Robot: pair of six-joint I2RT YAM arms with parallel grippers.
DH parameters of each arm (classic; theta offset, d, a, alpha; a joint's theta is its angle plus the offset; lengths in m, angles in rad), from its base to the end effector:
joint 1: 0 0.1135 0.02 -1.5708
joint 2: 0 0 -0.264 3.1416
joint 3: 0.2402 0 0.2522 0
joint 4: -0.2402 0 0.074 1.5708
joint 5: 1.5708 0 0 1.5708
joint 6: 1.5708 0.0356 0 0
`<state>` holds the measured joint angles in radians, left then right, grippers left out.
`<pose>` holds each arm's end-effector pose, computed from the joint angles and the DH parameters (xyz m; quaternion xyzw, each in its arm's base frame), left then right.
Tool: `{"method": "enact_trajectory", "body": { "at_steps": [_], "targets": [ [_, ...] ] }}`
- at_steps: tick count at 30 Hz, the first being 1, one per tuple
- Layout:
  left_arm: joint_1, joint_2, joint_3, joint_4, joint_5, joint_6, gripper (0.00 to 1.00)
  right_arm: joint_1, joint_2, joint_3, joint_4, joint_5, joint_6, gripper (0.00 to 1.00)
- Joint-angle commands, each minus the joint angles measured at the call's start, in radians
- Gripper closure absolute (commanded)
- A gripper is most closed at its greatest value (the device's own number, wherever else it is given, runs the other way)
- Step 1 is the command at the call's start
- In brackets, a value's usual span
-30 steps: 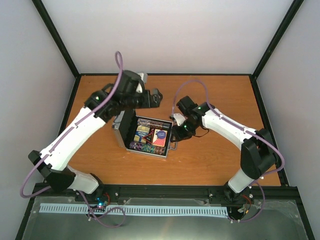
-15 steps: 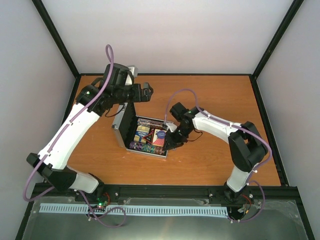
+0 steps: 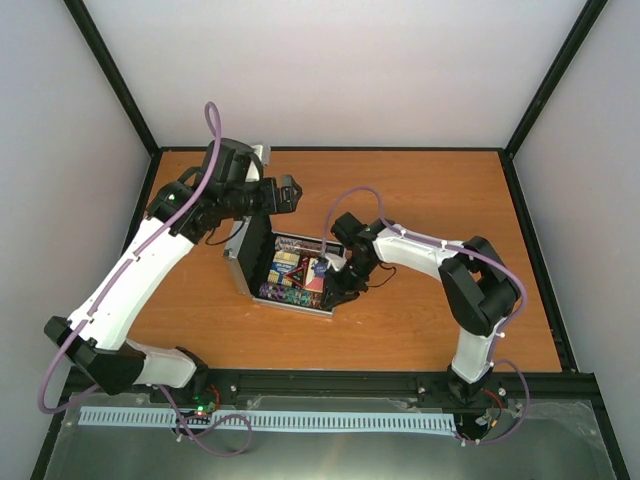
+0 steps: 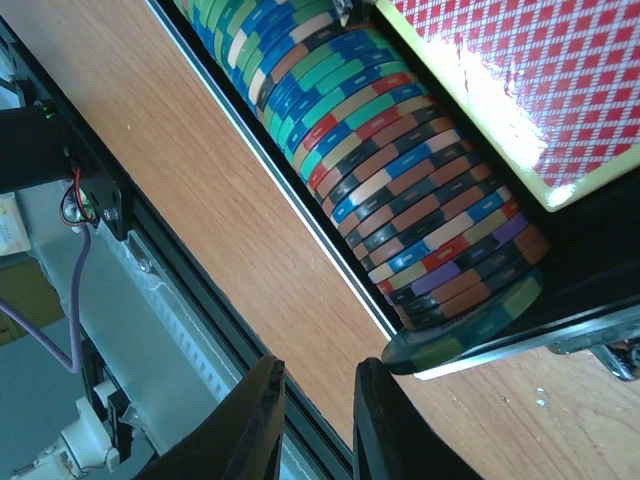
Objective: Pack up texas hold em set
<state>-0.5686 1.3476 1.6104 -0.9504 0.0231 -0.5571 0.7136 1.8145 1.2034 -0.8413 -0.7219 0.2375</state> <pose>0.2247 -0.1446 0.4230 0.0101 0.9040 -0.2369 0.3559 0.2346 0.2342 0.1783 0.2405 -0.9027 -0.3388 0.1122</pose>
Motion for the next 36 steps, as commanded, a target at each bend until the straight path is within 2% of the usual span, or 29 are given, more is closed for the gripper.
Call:
{"method": "enact_trajectory", "body": {
  "at_steps": [1, 11, 17, 23, 29, 36],
  "targets": [
    [0.007, -0.042, 0.000, 0.023, -0.001, -0.030, 0.00, 0.004, 0.035, -0.020, 0.017, 0.045, 0.017, 0.78],
    [0.007, -0.054, -0.013, 0.021, -0.007, -0.038, 0.00, 0.004, 0.076, -0.029, 0.022, 0.069, 0.011, 0.78],
    [0.007, -0.064, 0.007, 0.014, -0.027, -0.033, 0.00, 0.004, -0.022, 0.001, -0.017, 0.054, -0.009, 0.74],
    [0.009, -0.057, 0.021, -0.016, -0.031, -0.020, 0.00, 0.002, -0.088, 0.012, -0.046, 0.150, 0.030, 0.70],
    [0.009, -0.058, 0.014, -0.018, -0.029, -0.018, 0.00, 0.003, -0.046, 0.026, -0.045, 0.224, 0.072, 0.69],
    [0.009, -0.059, 0.009, -0.014, -0.023, -0.025, 0.00, 0.003, -0.008, 0.047, -0.035, 0.204, 0.076, 0.73]
  ]
}}
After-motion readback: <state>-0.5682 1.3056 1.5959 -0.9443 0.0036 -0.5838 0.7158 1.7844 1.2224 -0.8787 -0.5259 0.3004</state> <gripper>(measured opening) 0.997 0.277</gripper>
